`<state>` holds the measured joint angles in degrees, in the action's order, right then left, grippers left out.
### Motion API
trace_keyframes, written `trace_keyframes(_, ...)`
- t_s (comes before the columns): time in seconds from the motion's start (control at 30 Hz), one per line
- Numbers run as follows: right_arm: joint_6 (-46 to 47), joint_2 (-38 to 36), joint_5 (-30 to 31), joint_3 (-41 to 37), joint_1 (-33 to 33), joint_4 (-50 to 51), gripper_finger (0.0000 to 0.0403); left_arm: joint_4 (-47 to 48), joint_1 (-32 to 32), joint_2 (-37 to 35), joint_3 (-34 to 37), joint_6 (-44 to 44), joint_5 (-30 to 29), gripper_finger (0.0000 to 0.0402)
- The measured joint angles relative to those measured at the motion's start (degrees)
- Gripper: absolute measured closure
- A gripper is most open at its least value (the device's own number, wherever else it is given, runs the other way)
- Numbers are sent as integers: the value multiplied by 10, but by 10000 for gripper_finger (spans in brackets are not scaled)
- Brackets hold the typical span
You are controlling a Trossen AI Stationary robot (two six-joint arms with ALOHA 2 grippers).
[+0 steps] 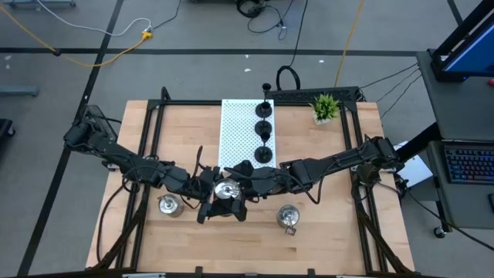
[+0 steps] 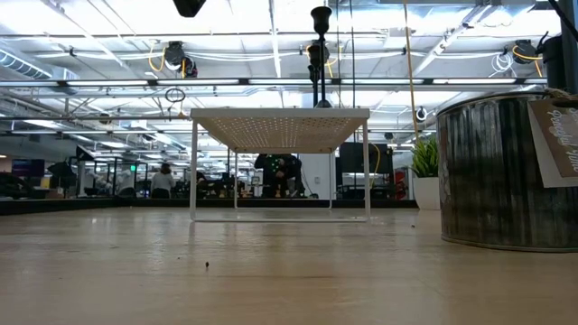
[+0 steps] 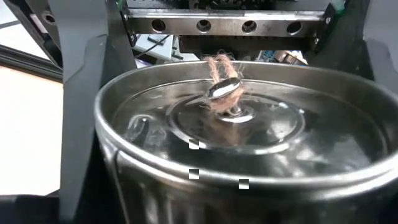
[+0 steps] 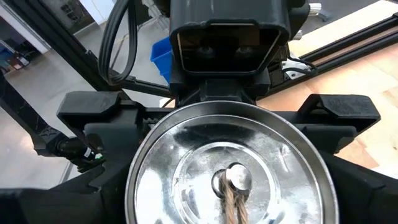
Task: Pick & Place candle stick holders
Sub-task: Put the top right silver scented candle on the shelf
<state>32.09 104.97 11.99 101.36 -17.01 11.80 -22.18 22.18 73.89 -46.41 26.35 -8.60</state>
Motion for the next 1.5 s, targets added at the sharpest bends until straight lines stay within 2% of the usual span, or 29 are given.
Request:
trace_keyframes(0.3,-4,0,0,0,1,1,51,15,0,0,0,6,7,49)
trace_keyframes(1.0,-9,-1,16,-1,1,-9,53,41,9,-1,-2,13,6,51)
trace_keyframes(1.2,-3,-1,28,0,2,-43,52,50,10,-1,0,19,11,52)
trace_keyframes(1.5,21,-1,14,1,1,-51,51,65,10,-1,1,16,10,52)
